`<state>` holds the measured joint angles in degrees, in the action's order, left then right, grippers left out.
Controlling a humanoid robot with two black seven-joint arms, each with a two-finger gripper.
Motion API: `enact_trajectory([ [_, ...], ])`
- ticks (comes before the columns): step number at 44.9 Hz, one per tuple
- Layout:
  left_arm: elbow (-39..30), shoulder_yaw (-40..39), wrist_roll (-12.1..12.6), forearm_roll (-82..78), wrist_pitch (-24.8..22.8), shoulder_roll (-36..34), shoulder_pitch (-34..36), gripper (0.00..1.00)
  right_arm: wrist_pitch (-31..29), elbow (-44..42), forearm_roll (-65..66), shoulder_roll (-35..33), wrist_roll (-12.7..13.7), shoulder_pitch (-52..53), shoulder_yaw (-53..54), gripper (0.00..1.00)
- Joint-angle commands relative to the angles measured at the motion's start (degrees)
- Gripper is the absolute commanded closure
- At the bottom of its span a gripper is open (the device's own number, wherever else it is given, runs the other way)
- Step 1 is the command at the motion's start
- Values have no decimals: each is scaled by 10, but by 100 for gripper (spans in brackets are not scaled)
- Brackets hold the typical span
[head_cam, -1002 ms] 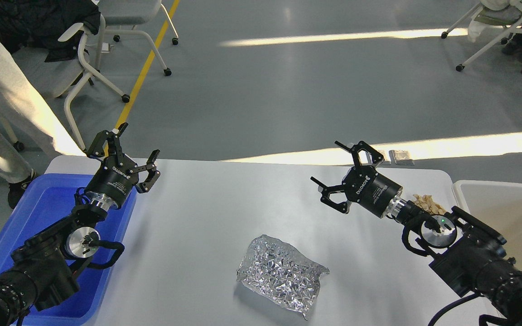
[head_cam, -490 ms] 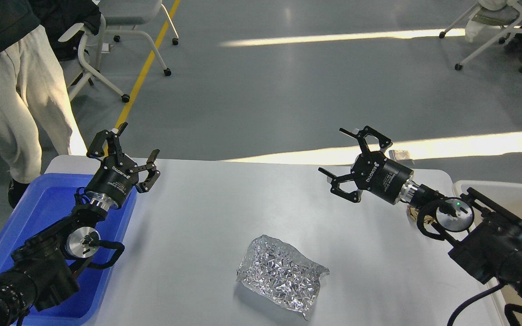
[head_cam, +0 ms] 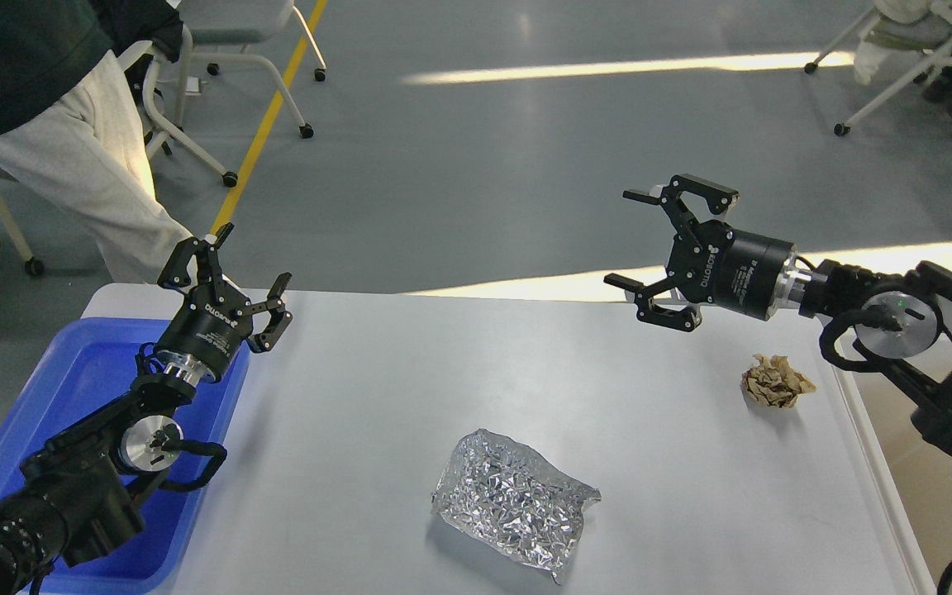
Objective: Tidy desktop
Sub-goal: 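Swing the right gripper over the table and lower it toward the silver foil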
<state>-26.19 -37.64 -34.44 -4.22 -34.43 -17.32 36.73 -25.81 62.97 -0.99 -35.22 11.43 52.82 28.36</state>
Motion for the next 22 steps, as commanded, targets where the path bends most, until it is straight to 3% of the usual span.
enact_trajectory([
  [1,0,0,0,0,0,0,0,0,25,116,49,-121,13,138,-201,0],
  [11,0,-1,0,0,-3,-1,-1,0,25,206,82,-180,18,266,-369,0],
  [22,0,-1,0,-1,-3,-1,-1,0,25,228,79,-173,31,325,-458,0],
])
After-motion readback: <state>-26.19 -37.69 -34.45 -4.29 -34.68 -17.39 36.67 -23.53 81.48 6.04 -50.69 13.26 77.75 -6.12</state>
